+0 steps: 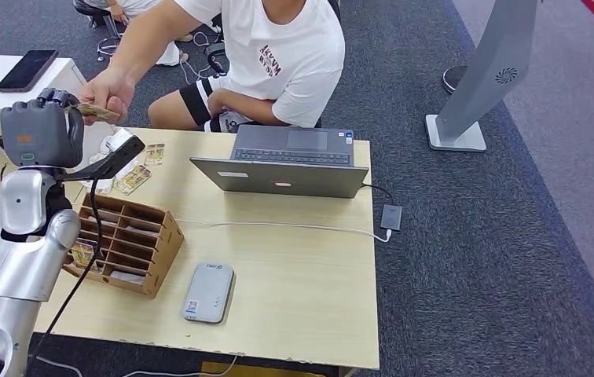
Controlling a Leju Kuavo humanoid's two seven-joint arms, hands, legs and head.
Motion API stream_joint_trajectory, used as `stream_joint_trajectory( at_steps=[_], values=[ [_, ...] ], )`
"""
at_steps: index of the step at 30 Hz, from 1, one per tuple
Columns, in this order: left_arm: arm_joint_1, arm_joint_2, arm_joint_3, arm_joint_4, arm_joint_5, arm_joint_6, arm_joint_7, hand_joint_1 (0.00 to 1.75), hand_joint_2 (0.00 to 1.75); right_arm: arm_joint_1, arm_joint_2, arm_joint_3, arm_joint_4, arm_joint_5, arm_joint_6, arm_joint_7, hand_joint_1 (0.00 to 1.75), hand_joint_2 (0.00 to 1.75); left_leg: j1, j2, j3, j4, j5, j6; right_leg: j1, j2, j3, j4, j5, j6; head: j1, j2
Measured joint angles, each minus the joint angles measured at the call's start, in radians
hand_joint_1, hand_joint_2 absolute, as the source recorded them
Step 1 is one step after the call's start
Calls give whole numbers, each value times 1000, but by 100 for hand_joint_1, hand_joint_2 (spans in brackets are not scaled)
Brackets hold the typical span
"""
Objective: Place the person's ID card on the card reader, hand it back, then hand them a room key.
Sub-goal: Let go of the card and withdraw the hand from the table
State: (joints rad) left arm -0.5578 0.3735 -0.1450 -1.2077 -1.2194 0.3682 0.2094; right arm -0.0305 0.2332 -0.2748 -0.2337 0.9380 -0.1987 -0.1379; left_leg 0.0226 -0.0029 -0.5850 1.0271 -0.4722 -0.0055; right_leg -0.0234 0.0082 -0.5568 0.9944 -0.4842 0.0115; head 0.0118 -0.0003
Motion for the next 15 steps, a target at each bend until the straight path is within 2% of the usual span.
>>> stream_joint_trajectory(
  at_steps=[3,4,10,15],
  values=[
    [-2,0,0,12,5,2,0,4,175,0,-2,2,1,-5,0,0,0,0,0,0,0,0,0,0,0,0,0,0,0,0,0,0],
    [-2,0,0,15,5,6,-1,0,175,0,-2,2,2,-6,0,0,0,0,0,0,0,0,0,0,0,0,0,0,0,0,0,0],
    [10,-2,0,13,22,48,-24,0,175,1,-6,3,5,-16,-1,0,0,0,0,0,0,0,0,0,0,0,0,0,0,0,0,0],
    [47,-3,0,-42,56,82,-54,0,175,4,-8,8,9,-26,-5,0,0,0,0,0,0,0,0,0,0,0,0,0,0,0,0,0]
  ],
)
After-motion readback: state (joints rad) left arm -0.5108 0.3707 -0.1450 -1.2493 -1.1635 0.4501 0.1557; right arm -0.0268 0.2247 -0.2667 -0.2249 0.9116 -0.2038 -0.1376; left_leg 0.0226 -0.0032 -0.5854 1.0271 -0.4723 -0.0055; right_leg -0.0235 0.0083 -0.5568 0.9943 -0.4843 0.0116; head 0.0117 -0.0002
